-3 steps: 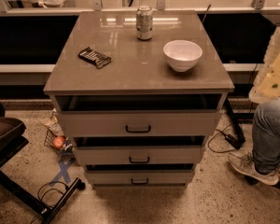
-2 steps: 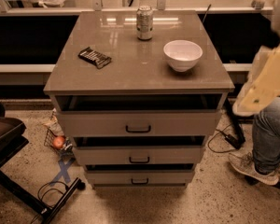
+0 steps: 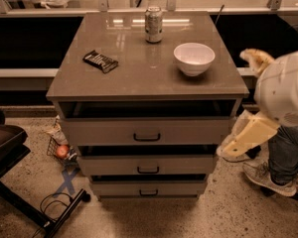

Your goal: Open middle drawer

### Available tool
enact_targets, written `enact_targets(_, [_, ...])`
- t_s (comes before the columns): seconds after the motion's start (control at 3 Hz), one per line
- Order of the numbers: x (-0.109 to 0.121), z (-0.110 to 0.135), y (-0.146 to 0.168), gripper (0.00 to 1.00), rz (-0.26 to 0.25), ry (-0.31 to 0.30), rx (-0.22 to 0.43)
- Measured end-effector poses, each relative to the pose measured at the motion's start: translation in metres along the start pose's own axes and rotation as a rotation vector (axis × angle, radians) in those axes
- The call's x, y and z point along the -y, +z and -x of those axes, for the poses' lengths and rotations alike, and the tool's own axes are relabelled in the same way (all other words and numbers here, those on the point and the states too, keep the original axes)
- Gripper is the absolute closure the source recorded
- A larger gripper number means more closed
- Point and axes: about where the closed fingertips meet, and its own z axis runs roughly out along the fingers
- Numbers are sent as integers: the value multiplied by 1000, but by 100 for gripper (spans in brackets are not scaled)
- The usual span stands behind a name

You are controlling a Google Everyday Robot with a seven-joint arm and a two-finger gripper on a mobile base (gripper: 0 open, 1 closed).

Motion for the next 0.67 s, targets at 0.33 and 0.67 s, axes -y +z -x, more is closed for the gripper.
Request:
enact_targets(0.33, [2,-19,40,0,-47,-7,62])
enact_targets(0.67, [2,-17,37,0,-45,-10,57])
